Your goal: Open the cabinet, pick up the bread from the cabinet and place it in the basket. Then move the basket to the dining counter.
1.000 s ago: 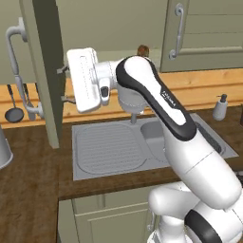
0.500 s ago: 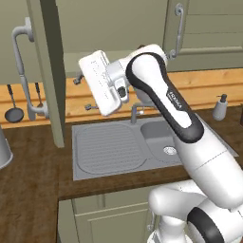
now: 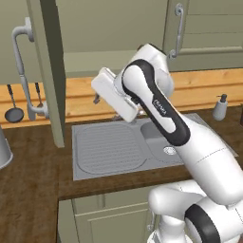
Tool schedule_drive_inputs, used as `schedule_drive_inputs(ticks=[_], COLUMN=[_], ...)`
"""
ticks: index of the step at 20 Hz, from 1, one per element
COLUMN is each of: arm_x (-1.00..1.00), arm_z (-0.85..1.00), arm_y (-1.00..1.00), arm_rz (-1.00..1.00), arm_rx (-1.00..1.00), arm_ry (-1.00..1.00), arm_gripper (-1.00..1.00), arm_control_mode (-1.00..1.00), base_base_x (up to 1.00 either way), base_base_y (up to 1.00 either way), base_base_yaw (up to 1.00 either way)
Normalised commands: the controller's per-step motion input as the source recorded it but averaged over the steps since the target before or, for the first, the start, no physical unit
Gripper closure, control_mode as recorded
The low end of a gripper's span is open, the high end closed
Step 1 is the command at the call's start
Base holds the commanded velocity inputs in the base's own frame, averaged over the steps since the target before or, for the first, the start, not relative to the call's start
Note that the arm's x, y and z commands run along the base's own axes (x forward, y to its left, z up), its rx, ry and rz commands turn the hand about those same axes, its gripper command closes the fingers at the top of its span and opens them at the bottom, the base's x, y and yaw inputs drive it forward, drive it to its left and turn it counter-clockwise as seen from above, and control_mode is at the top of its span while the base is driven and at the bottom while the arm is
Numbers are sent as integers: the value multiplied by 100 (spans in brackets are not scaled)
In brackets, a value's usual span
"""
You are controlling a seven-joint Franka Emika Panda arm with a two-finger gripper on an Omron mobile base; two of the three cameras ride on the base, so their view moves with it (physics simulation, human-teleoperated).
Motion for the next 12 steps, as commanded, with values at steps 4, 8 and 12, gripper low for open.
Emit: schedule_drive_inputs(ticks=[4, 8, 12], arm_x=[28, 3, 0], arm_z=[-19, 0, 0], arm_y=[-95, -100, -79], arm_rz=[17, 18, 19], arm_rx=[-25, -37, -60], arm_ry=[-35, -36, -48], arm_gripper=[-100, -100, -100], arm_control_mode=[-100, -100, -100], base_base_x=[0, 0, 0], base_base_y=[0, 0, 0], base_base_yaw=[0, 0, 0])
